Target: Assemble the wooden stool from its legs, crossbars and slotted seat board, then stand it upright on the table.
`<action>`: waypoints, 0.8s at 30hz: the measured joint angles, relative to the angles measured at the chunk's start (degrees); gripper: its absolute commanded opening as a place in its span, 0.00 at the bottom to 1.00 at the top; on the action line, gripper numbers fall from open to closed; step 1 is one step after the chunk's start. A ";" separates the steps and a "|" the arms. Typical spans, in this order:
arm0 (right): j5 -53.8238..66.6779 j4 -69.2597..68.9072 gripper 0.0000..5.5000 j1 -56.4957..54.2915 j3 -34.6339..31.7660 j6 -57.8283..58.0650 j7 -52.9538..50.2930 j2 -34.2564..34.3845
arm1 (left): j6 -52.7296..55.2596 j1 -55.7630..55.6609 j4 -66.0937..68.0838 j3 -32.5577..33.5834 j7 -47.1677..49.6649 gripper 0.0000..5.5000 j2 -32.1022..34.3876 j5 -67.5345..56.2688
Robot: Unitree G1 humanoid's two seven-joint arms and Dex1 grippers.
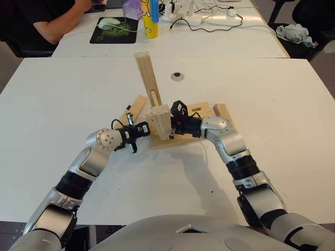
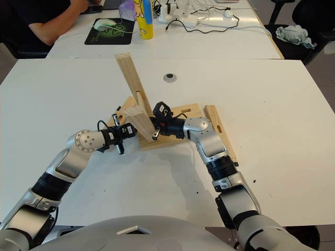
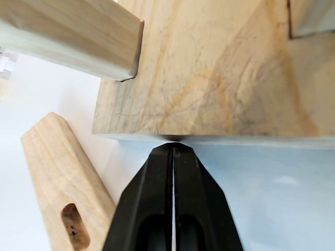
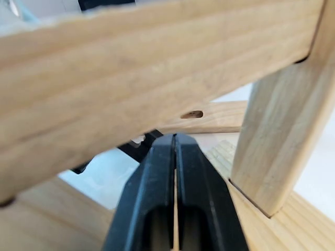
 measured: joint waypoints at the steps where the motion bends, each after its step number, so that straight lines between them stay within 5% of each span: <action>1: -0.06 0.27 0.00 0.00 -0.03 -0.15 -0.52 0.33 | -0.07 -0.41 0.32 0.01 0.06 0.00 0.00 0.27; 14: -8.20 3.50 0.00 -1.72 1.45 -3.95 -5.04 -1.62 | -4.46 -7.23 7.49 -1.13 0.57 0.00 -2.66 2.50; 24: -13.37 8.24 0.00 -1.19 -2.13 -10.14 -6.95 -11.39 | -3.58 -0.17 0.55 10.83 -2.47 0.00 8.45 -2.02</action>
